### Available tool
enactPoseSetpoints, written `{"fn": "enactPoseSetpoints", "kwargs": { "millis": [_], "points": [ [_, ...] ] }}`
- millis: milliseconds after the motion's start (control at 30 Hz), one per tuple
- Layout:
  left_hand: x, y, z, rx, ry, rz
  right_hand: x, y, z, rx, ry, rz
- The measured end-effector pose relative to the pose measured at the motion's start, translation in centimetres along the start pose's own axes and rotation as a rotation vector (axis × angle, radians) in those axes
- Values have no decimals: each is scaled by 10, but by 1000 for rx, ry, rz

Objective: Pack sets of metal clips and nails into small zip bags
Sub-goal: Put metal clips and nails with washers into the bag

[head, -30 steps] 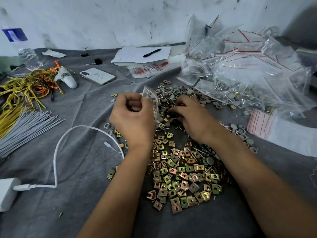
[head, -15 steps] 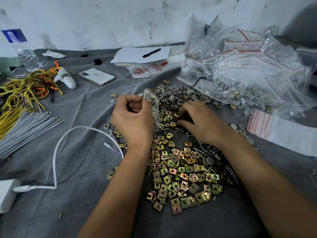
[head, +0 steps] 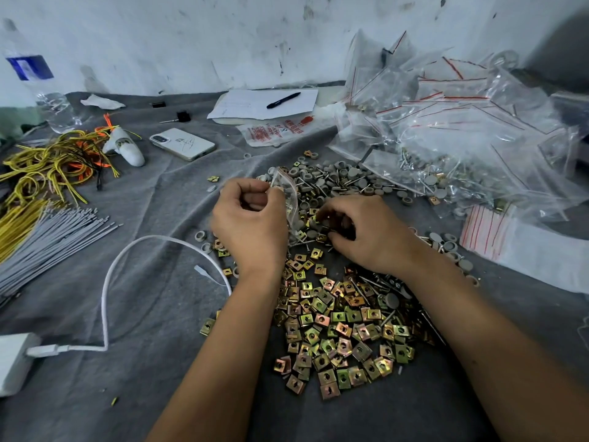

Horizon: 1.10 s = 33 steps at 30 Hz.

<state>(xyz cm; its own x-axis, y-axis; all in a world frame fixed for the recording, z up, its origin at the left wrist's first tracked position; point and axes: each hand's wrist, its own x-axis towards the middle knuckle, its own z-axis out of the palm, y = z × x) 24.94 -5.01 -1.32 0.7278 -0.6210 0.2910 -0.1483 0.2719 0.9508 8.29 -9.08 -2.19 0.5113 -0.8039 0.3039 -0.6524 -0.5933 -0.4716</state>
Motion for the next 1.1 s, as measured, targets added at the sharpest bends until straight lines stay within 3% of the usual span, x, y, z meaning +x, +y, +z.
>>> {"fn": "enactPoseSetpoints", "kwargs": {
  "millis": [333,500,633,767,900,1100],
  "points": [
    [-8,1,3,142,-225,75,3,5,-5,61,254,170],
    [-10,2,3,169,-254,89,3,7,-5,24,285,199],
    [-9,0,4,169,-304,56,-1,-3,-10,209,461,33],
    [-13,2,6,179,-349,77,-2,-12,-9,128,418,-139],
    [-13,1,6,173,-343,72,0,-11,-7,123,346,-86],
    [-12,0,6,154,-317,46,-1,-8,-4,237,494,-18]
  ]
}}
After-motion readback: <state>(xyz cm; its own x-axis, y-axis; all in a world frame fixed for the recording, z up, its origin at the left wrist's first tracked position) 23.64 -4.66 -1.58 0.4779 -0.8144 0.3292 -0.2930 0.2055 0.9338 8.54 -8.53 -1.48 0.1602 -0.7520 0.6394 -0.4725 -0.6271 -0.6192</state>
